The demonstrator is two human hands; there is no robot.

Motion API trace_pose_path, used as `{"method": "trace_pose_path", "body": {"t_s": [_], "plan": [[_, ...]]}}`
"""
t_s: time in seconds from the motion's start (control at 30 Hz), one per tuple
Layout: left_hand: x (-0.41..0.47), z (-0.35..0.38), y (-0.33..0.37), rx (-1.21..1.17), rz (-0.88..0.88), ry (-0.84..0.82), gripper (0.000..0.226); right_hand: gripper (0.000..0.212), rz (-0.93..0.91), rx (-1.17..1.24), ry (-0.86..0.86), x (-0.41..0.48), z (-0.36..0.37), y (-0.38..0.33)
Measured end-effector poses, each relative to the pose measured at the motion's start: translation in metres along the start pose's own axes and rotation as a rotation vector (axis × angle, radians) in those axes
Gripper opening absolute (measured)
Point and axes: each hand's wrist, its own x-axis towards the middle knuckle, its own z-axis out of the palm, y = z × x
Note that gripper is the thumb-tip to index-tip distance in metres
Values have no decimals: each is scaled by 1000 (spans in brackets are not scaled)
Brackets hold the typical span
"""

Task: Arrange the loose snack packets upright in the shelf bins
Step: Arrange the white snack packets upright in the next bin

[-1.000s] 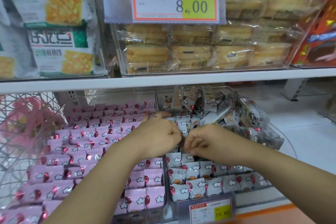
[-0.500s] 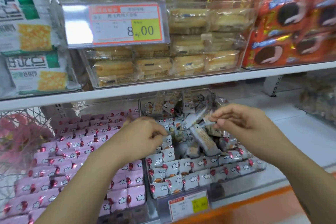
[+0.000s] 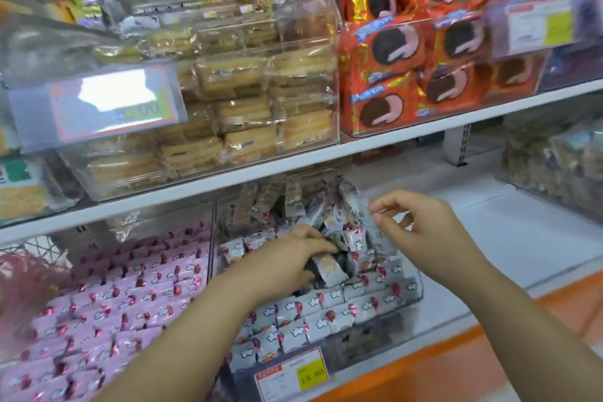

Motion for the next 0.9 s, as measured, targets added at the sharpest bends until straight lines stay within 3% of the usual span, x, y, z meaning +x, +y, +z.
{"method": "trace_pose_path", "body": {"t_s": [0.23, 0.5, 0.63, 0.73, 0.8, 0.9], "plan": [[-2, 0, 1, -69, -5, 95, 37, 20, -51, 19, 23, 0, -5, -4], [-49, -14, -26, -746, -29, 372, 27, 23, -71, 121, -45, -5, 1, -27], [-60, -14, -30, -985, -36, 298, 35, 22, -23, 207, -209, -7, 11, -40], [-65, -12, -24, -1165, -20, 179, 38, 48, -9, 266, -366, -8, 22, -47], [-67, -12, -19, -1158, 12, 109, 36, 58, -12, 310, -427, -7, 27, -49], [-67, -13, -10, -1076, 43, 89, 34, 50, -55, 323, -442, -6, 32, -51]]}}
